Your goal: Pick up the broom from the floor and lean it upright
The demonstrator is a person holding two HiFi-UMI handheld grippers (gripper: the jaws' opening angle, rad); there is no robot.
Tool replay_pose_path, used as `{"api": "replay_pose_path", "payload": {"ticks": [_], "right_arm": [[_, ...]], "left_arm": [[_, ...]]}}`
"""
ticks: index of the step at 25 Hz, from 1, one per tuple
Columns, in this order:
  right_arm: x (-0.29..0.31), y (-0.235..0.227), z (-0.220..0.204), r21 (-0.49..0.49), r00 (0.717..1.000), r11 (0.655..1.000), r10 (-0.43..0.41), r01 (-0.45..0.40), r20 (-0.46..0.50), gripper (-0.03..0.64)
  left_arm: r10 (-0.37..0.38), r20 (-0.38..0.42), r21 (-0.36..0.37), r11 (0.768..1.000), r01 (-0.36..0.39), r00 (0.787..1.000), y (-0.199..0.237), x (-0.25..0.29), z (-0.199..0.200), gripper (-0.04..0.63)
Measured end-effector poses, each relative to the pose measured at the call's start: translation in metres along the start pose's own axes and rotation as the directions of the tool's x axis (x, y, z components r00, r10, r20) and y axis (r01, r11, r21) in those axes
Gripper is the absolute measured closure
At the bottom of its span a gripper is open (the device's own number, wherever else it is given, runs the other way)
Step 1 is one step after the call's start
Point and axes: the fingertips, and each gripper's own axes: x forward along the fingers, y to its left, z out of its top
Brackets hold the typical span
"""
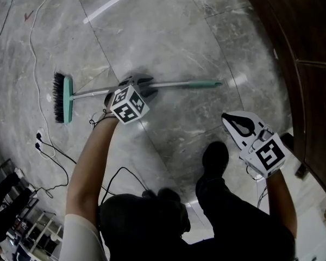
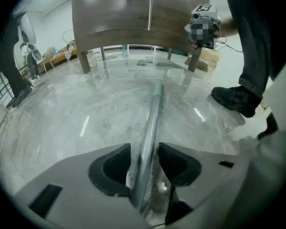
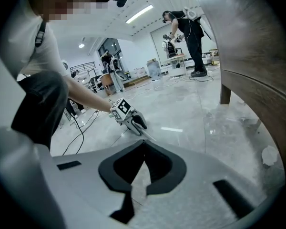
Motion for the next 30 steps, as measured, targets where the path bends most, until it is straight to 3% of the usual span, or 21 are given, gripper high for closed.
{"api": "replay_pose_path", "payload": {"ticks": [2,4,12,20,25,30], "right_arm": [[-0.002,-0.002,0.0,0.003,1.0,1.0,-0.003,0.003,-0.002,0.617],[-0.005,-0.004,0.001,0.002,1.0,1.0,-0.003,0.003,-0.003,0.617],[-0.008,-0.012,0.015,0.01,0.999,1.0,-0.015,0.014,0.033,0.617],[-0.022,-0.013,0.047,-0.08,0.999,0.996,-0.042,0.044,0.03,0.617],[-0.034,-0.012,0.083,-0.071,0.991,0.995,-0.065,0.074,0.115,0.617],[-0.052,-0.007,0.111,-0.093,0.987,0.992,-0.072,0.086,0.141,0.617]], "left_arm": [[-0.014,0.013,0.001,1.0,0.014,1.0,0.001,-0.001,0.001,0.43],[-0.015,0.022,0.004,1.0,0.014,1.0,0.0,-0.002,0.003,0.487],[-0.047,0.011,0.018,0.999,0.047,0.999,0.0,-0.012,0.011,0.505],[-0.003,0.128,0.001,1.0,0.003,0.992,0.019,-0.065,0.057,0.514],[0.018,0.185,0.012,1.0,-0.02,0.983,0.022,-0.101,0.085,0.52],[0.032,0.237,0.002,0.999,-0.033,0.971,0.026,-0.135,0.111,0.523]]}}
